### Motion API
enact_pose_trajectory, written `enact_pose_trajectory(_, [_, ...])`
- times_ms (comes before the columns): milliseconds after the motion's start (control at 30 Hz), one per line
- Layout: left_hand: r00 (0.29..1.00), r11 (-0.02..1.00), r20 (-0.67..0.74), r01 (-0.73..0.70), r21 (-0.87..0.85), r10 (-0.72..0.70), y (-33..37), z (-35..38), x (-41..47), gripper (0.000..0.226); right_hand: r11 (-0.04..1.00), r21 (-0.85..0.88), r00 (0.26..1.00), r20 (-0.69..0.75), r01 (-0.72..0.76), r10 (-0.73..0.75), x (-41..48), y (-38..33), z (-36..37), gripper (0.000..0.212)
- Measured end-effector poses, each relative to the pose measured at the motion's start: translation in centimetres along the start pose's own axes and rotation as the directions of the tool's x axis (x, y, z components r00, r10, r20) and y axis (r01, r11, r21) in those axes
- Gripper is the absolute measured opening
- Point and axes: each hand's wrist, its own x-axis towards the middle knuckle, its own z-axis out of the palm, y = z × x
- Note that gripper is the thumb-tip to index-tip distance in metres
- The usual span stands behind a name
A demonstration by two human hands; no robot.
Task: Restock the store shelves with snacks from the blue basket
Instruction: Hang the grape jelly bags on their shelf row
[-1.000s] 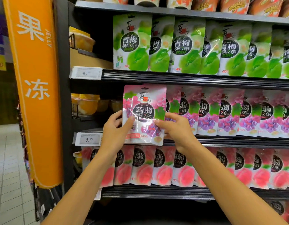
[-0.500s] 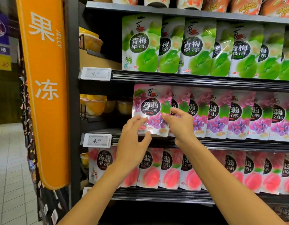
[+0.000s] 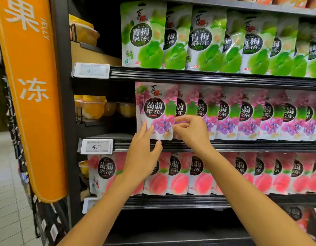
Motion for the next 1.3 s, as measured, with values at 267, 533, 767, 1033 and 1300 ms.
enact_pose_trajectory(267, [1.000,0.996,-0.002,-0.001,0.085,0.001,0.5,0.1,-0.1,0.059,0.985,-0.165,0.997,-0.050,0.058,-0.067,-0.2,1.1,1.0,0.017])
enact_pose_trajectory(533, [1.000,0.993,0.005,-0.004,0.117,0.003,0.5,0.3,0.0,0.060,0.998,-0.051,0.997,-0.072,0.024,-0.028,-0.7,2.1,1.6,0.015])
enact_pose_trajectory(767, [0.999,0.991,0.040,-0.021,0.133,0.016,0.9,0.6,0.3,0.061,0.995,-0.090,0.995,-0.087,0.032,-0.040,-1.2,2.2,1.1,0.012])
enact_pose_trajectory(1033, [0.985,0.985,-0.060,-0.158,0.068,0.162,1.7,0.1,-1.4,0.044,0.983,-0.163,0.988,-0.110,0.088,-0.106,-2.9,2.4,0.1,0.005])
enact_pose_trajectory(1300, [0.987,0.969,0.104,-0.099,-0.226,0.125,0.1,6.6,-8.7,0.015,0.992,-0.126,0.988,-0.150,0.001,-0.020,-10.9,8.5,-2.0,0.006])
